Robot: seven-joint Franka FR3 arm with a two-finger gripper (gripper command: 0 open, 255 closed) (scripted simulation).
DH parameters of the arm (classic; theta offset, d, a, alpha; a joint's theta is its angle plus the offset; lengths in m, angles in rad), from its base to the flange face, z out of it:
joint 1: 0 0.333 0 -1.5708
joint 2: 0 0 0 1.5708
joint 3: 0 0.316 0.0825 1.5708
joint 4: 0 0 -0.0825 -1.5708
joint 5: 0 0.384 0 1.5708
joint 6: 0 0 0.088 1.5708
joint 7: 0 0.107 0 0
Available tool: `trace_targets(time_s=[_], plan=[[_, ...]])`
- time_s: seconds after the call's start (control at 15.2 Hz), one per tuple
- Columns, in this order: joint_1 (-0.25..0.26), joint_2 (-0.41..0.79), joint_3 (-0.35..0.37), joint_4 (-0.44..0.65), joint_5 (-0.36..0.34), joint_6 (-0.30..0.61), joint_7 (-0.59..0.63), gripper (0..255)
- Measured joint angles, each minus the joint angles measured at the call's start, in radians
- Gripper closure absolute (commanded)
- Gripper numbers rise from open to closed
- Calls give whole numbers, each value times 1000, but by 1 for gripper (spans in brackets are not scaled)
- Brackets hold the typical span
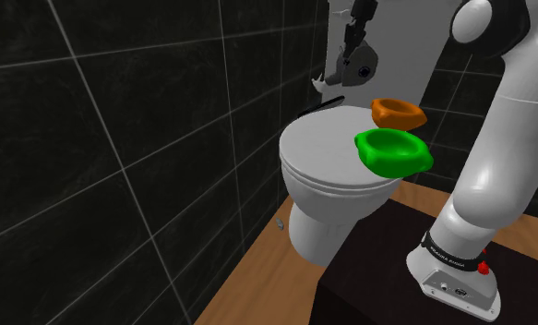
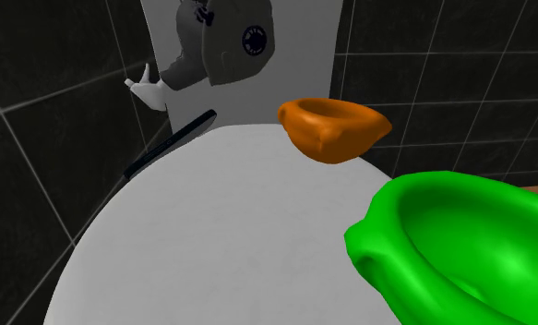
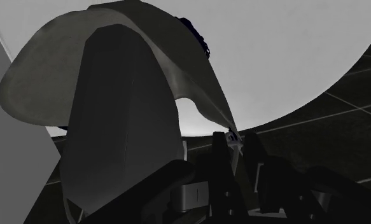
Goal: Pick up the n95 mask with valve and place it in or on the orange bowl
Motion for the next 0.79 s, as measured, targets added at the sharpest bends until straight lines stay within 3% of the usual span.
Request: trace_targets(time_s=[0.46, 0.79], plan=[[-36, 68, -13, 176, 46, -120, 4, 255], [-41, -31, -28, 124, -3, -163, -26, 255]])
